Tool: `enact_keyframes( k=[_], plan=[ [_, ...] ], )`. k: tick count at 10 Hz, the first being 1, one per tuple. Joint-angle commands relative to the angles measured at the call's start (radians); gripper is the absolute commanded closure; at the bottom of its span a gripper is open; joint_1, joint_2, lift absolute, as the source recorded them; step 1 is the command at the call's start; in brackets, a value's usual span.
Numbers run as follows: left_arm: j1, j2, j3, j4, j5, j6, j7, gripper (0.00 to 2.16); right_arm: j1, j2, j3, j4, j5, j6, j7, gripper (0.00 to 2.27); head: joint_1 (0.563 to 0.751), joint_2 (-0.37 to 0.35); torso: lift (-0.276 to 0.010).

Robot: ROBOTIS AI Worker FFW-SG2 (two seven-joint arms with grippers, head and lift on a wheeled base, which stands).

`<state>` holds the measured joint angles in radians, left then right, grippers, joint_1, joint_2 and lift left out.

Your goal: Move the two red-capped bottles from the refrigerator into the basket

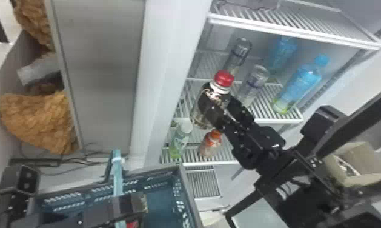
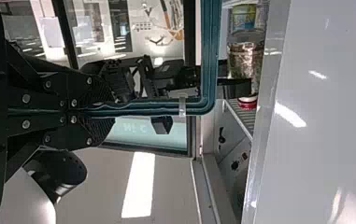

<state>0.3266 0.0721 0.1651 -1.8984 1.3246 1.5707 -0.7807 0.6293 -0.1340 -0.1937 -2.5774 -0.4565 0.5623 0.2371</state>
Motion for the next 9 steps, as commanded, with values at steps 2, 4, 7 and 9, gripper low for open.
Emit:
enact_keyframes(
  k=[2,4,7,9],
  plan=[
    [-0.003,0.0,-0.002,0.0,0.0,0.001,0.0,1.2,0.031,0.008,-0.03,-0.065,-0.04,0.093,0.067,1.28,0.695,-0.326,0.0],
    [-0.003,0.0,-0.002,0.0,0.0,0.001,0.0,1.2,0.055,0.017,-0.056,-0.119,-0.046,0.211,0.126,1.28,0.695,-0.303,0.0],
    [0.0,0.0,0.002,0.0,0.004,0.001,0.0,1.2,0.063,0.017,-0.085,-0.153,-0.044,0.4,0.2,1.28,0.695,-0.288,0.0],
    [-0.003,0.0,0.0,0.0,0.004,0.001,0.0,1.2,0.048,0.017,-0.085,-0.141,-0.046,0.459,0.238,1.28,0.695,-0.281,0.0]
  ],
)
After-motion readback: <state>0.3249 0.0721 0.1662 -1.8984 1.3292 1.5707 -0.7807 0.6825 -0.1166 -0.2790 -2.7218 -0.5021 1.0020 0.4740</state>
